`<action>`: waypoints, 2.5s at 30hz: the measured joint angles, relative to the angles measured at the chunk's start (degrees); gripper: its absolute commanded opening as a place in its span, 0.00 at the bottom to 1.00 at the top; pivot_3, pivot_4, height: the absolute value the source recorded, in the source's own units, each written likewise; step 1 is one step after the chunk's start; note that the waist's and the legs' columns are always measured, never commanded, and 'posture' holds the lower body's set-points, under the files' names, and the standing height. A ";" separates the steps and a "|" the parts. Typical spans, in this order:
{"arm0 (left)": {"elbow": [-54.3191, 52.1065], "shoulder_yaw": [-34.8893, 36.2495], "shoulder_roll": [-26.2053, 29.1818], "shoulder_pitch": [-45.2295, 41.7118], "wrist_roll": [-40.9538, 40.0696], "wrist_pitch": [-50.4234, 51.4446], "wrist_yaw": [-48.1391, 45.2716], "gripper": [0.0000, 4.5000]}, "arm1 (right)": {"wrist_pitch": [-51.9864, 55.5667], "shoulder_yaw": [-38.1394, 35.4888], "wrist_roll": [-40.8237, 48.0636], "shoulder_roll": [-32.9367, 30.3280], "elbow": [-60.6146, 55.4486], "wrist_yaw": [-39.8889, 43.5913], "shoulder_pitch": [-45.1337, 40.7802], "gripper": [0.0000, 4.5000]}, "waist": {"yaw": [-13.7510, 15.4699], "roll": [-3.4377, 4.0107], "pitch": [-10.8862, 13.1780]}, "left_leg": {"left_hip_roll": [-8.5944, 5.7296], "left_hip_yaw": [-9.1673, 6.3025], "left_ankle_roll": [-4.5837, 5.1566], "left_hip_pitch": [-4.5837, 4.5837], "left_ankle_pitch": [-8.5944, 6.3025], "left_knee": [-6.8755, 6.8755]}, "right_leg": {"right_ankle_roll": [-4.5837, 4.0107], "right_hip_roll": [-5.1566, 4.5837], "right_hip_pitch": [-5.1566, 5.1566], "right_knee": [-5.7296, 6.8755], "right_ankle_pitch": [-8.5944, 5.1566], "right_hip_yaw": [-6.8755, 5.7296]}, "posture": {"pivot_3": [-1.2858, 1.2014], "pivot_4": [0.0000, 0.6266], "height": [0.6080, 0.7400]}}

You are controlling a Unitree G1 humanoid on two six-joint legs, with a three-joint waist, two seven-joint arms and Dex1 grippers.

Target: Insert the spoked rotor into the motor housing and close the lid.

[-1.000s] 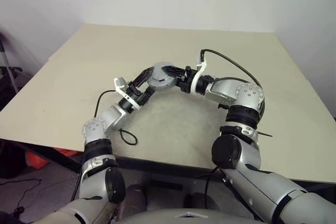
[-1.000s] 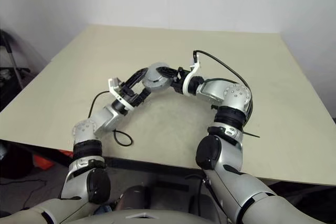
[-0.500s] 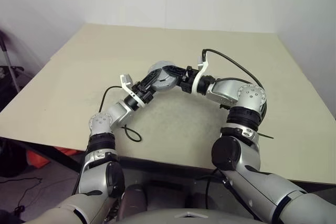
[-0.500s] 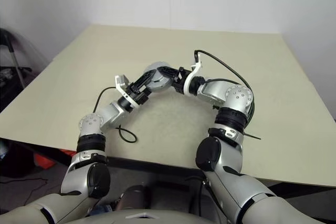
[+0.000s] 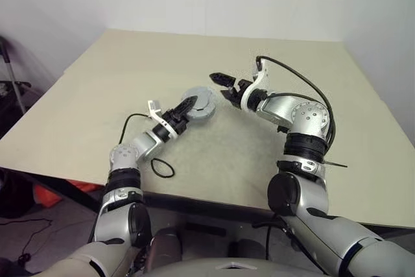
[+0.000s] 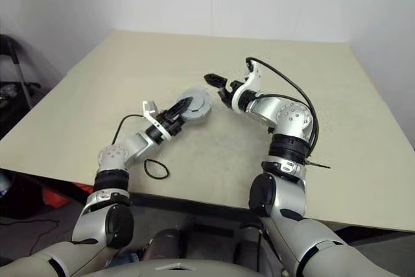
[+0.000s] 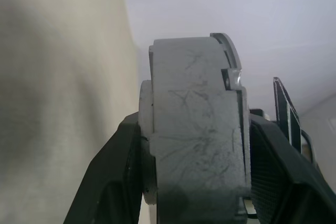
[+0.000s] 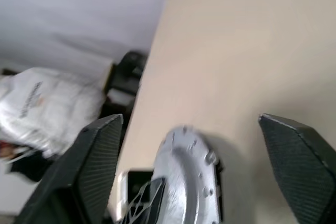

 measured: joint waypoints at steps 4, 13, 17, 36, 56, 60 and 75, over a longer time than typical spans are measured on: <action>-0.01 0.14 0.12 0.37 1.75 -2.87 0.12 0.51 | -2.61 2.54 -1.19 -0.50 0.03 0.59 1.44 0.93 | -0.08 0.00 0.00 | 0.00 0.00 0.00 0.00 0.00 0.01 | 0.00 0.00 0.00 0.02 0.00 0.00 | 0.52 0.00 1.00; 0.79 8.80 8.56 4.54 6.34 -17.32 7.05 0.51 | -0.90 4.92 -1.28 -5.42 -0.54 4.35 6.50 0.93 | -0.24 -0.02 -0.01 | 0.02 -0.05 0.03 -0.01 -0.02 0.08 | 0.00 0.02 -0.01 0.10 0.01 -0.02 | 0.52 0.00 1.00; 0.59 9.97 9.02 5.54 7.03 -19.28 9.22 0.51 | -0.93 6.13 -1.19 -5.57 -1.41 5.75 6.56 0.93 | 0.33 -0.05 -0.02 | 0.02 -0.16 0.06 0.06 -0.04 0.28 | 0.00 -0.01 0.20 0.12 0.01 -0.07 | 0.52 0.00 1.00; 16.48 11.41 30.17 -1.66 16.75 -31.91 7.42 1.00 | 0.76 10.87 -3.41 -7.66 5.66 8.94 5.57 0.94 | -0.52 -0.13 -0.04 | 0.03 -0.53 -0.60 0.50 0.35 0.30 | -0.06 -0.10 0.25 0.65 -0.12 0.04 | 0.52 0.00 1.00; -12.70 -35.01 15.82 4.67 41.90 -40.41 -21.33 1.00 | -40.10 30.83 -25.89 -37.10 -11.33 45.54 29.05 0.94 | 0.33 -0.54 0.05 | 0.15 -0.52 -0.22 0.28 0.15 0.59 | -0.40 -0.06 0.20 0.60 0.07 -0.02 | 0.52 0.00 1.00; -11.45 -35.65 15.22 4.33 43.82 -42.56 -22.59 1.00 | -40.68 30.80 -26.50 -37.77 -11.19 46.93 30.19 0.94 | -0.22 -0.47 0.04 | 0.17 -0.39 -0.13 0.36 0.11 0.63 | -0.52 -0.04 0.22 0.71 0.02 -0.02 | 0.52 0.00 1.00; -9.19 -35.78 12.42 5.03 48.92 -44.12 -20.82 1.00 | -41.04 30.81 -29.56 -36.60 -10.73 45.31 30.25 0.94 | -0.22 -0.43 0.03 | 0.13 -0.13 0.19 0.35 -0.01 0.83 | -0.54 -0.11 0.28 0.71 0.02 -0.01 | 0.52 0.00 1.00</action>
